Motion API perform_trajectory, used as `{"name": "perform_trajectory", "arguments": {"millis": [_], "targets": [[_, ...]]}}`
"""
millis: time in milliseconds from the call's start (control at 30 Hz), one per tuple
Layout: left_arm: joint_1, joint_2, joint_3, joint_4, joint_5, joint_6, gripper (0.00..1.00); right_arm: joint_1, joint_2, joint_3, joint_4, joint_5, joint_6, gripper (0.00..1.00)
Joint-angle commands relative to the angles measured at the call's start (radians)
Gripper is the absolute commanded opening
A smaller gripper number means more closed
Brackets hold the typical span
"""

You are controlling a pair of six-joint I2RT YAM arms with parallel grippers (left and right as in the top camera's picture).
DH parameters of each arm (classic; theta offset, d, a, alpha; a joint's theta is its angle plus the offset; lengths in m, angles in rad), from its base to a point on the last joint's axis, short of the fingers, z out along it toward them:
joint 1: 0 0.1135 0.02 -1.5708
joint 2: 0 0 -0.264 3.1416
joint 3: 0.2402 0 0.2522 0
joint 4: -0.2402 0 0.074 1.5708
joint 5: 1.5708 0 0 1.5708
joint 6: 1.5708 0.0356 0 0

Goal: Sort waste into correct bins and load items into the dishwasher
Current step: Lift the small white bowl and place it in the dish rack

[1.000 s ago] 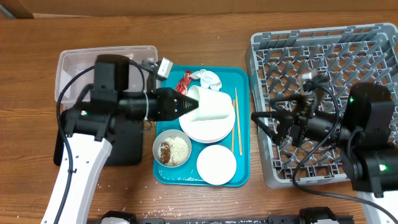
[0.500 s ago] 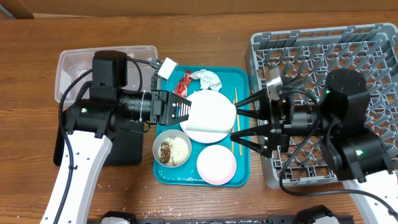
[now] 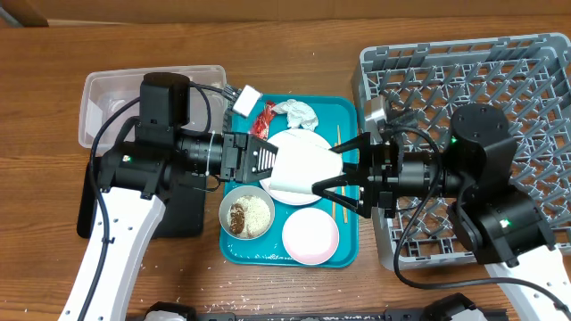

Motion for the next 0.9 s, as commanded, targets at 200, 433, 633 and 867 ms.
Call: {"name": "perform_trajectory", "arguments": {"millis": [200, 433, 633, 867], "targets": [[0.067, 0.003, 0.012, -0.069, -0.281, 0.011, 1.00, -0.114, -0.135, 0.046, -0.296, 0.426, 0.000, 0.54], [0.111, -0.003, 0.012, -0.212, -0.569, 0.023, 1.00, -0.227, -0.177, 0.075, -0.782, 1.063, 0.175, 0.54], [0.101, -0.030, 0.012, -0.250, -0.668, 0.030, 0.98, -0.231, -0.029, 0.069, -1.014, 1.213, 0.288, 0.55], [0.098, -0.032, 0.012, -0.357, -0.784, 0.082, 0.99, -0.231, 0.183, 0.069, -0.992, 1.160, 0.262, 0.54]]}}
